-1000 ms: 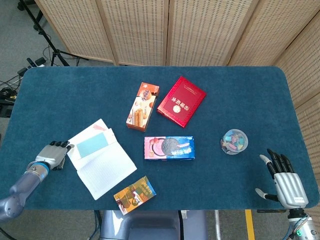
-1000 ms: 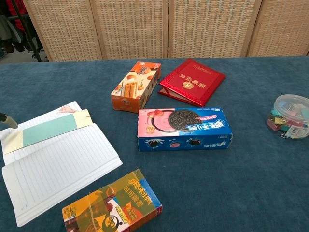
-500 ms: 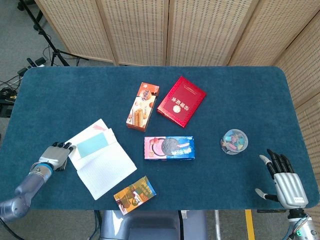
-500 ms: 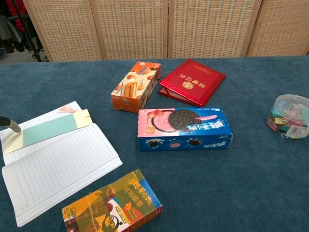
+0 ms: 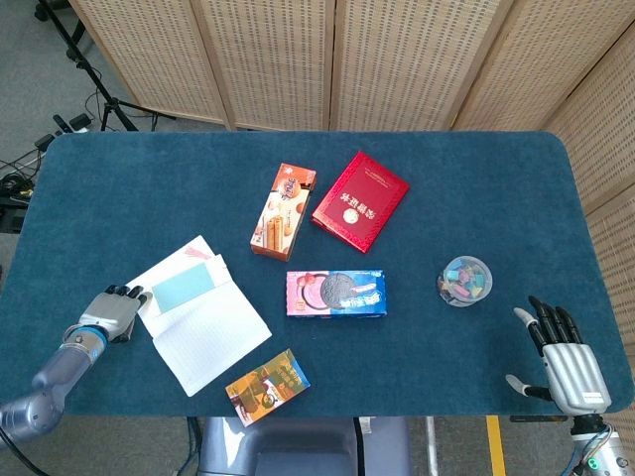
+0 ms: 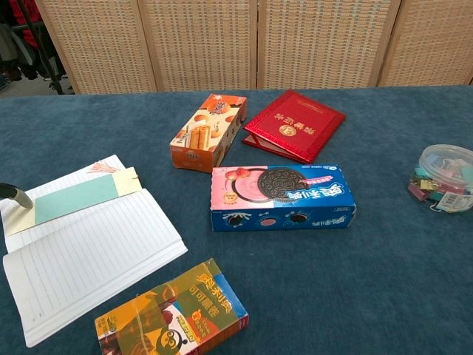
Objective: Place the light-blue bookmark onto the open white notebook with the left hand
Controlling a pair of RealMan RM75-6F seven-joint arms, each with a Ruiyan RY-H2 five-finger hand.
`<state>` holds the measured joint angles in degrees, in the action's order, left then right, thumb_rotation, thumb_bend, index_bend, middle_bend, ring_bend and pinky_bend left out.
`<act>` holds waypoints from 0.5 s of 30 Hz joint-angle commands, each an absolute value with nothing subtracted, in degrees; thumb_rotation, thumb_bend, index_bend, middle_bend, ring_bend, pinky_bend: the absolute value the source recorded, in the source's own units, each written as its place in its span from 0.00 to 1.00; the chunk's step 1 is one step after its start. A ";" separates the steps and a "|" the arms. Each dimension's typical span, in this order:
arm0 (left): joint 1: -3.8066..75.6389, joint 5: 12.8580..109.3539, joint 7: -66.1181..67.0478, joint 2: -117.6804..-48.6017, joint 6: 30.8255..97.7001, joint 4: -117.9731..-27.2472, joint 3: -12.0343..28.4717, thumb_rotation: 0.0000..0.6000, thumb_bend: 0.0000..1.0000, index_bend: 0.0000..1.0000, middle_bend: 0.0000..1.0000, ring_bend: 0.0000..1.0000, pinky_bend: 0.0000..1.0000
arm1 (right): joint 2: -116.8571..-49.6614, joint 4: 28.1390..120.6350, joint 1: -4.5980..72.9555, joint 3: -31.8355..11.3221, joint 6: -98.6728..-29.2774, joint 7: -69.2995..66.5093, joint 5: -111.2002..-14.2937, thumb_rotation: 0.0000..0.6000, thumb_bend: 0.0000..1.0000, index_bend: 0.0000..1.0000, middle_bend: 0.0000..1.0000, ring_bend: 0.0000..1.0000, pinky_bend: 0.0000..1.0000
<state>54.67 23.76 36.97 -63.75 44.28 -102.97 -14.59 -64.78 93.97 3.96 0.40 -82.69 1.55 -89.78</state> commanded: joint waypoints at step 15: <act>56.41 22.08 37.99 -64.16 45.25 -104.07 -16.34 1.00 0.85 0.00 0.00 0.00 0.00 | -64.85 94.05 3.97 0.49 -82.68 1.70 -89.97 1.00 0.10 0.10 0.00 0.00 0.00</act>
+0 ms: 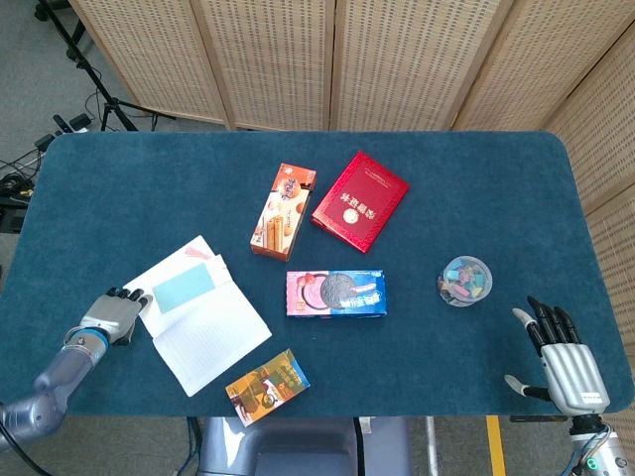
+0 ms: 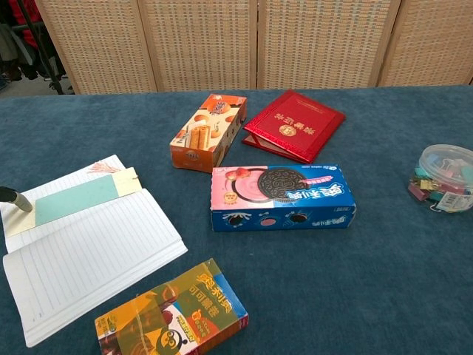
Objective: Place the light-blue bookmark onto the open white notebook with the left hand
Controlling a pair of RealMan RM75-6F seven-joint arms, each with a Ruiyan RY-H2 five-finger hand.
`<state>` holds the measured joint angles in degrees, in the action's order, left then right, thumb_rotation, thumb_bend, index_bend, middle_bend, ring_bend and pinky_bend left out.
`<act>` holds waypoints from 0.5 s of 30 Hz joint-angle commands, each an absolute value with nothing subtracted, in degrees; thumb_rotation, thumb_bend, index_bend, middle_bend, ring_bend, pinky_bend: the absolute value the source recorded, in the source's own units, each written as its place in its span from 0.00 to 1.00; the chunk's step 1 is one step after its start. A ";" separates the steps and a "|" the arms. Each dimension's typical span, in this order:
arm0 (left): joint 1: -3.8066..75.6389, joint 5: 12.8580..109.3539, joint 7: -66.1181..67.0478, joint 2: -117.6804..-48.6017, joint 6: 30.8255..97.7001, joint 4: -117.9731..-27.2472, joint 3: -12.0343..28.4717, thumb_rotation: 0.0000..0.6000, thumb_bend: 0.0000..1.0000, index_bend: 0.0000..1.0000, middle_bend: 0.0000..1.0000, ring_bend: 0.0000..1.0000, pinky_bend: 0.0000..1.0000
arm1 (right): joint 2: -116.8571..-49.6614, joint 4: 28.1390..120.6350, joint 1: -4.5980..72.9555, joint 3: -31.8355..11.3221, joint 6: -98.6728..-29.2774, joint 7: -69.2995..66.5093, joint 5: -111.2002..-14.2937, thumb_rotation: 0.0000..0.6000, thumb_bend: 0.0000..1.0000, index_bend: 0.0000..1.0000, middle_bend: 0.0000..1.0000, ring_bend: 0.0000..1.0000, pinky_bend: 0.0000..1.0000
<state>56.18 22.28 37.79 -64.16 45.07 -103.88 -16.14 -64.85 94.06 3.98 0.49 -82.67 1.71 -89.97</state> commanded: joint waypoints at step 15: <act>57.62 21.52 38.89 -64.62 46.30 -105.70 -17.43 1.00 0.85 0.00 0.00 0.00 0.00 | -64.85 94.09 3.98 0.58 -82.57 1.72 -90.04 1.00 0.10 0.10 0.00 0.00 0.00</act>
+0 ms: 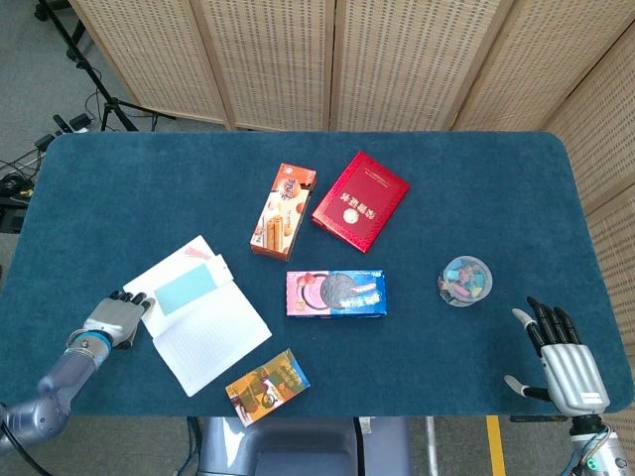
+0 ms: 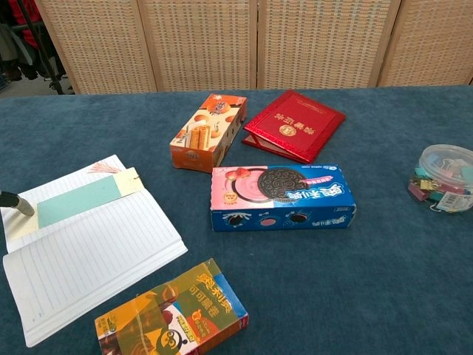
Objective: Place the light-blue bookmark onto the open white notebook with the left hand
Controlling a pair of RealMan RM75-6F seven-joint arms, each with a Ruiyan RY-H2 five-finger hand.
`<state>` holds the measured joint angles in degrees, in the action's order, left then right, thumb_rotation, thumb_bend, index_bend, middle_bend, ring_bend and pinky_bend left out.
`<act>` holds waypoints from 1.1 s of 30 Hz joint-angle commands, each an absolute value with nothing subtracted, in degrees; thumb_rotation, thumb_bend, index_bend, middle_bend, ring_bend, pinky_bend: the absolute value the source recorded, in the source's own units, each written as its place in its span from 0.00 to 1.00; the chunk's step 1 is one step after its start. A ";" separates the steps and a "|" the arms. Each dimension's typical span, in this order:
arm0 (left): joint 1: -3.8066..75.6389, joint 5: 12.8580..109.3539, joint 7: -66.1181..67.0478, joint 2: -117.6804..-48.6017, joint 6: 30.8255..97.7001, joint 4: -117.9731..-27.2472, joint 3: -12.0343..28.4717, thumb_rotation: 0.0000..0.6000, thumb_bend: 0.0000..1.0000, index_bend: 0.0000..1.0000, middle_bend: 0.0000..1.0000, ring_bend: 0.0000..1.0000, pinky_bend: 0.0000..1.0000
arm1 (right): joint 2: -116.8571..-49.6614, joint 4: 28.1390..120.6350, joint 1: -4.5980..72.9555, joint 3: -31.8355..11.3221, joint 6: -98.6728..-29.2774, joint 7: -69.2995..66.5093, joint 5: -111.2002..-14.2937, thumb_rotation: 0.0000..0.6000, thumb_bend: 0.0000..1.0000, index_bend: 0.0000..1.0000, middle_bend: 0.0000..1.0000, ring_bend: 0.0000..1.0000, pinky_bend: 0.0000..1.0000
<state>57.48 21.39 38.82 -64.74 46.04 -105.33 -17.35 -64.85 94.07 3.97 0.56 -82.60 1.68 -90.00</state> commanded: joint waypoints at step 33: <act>57.80 23.99 39.64 -63.35 48.51 -110.21 -19.66 1.00 0.84 0.00 0.00 0.00 0.00 | -64.88 94.19 3.87 0.58 -82.86 1.93 -90.21 1.00 0.10 0.10 0.00 0.00 0.00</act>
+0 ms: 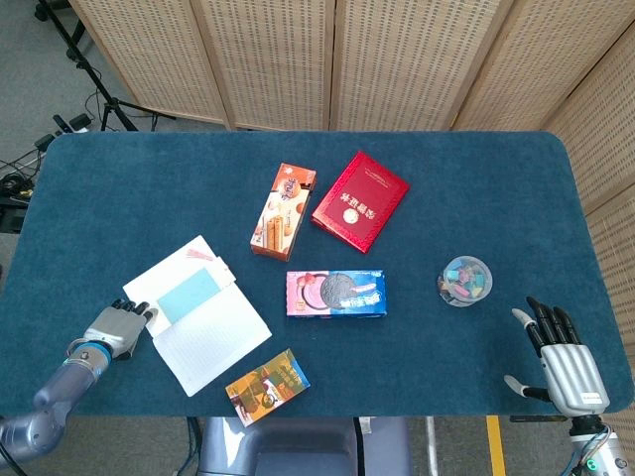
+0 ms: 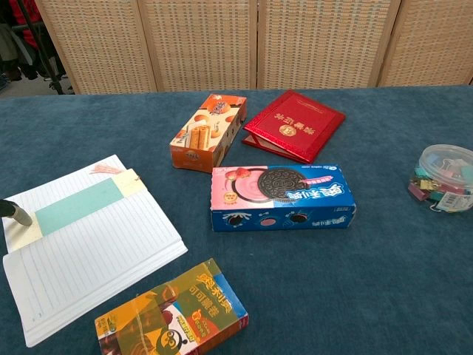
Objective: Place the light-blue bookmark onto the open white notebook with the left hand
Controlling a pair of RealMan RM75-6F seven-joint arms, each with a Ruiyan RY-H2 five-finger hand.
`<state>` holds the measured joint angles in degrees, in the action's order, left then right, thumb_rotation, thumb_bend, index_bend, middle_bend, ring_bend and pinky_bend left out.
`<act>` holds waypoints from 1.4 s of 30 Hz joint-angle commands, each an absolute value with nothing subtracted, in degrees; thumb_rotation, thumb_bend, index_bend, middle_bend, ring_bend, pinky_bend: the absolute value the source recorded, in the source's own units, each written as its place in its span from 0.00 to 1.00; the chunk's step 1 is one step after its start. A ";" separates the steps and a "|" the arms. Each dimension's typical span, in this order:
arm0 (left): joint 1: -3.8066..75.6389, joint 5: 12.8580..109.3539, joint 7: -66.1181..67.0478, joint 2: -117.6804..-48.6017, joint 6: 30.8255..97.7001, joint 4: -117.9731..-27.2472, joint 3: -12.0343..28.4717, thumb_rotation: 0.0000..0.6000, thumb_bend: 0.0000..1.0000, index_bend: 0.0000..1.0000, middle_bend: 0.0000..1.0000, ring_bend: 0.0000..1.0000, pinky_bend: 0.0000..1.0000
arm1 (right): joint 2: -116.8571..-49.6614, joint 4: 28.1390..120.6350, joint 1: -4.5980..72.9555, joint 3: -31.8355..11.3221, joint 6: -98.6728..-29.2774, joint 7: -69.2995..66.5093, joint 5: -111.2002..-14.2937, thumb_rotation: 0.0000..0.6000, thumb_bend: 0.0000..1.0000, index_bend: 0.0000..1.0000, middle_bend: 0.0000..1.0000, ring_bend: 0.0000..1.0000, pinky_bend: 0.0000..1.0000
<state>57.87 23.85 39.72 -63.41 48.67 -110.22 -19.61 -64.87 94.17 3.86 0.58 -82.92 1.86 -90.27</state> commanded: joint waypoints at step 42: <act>22.10 78.05 13.21 -69.57 88.47 -95.95 -10.61 1.00 0.57 0.00 0.00 0.00 0.00 | -65.69 93.63 3.44 -1.06 -84.06 4.25 -87.83 1.00 0.10 0.10 0.00 0.00 0.00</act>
<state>23.68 76.86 12.98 -67.67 87.22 -98.14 -11.06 -65.64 93.61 3.51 -0.99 -83.96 4.14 -87.86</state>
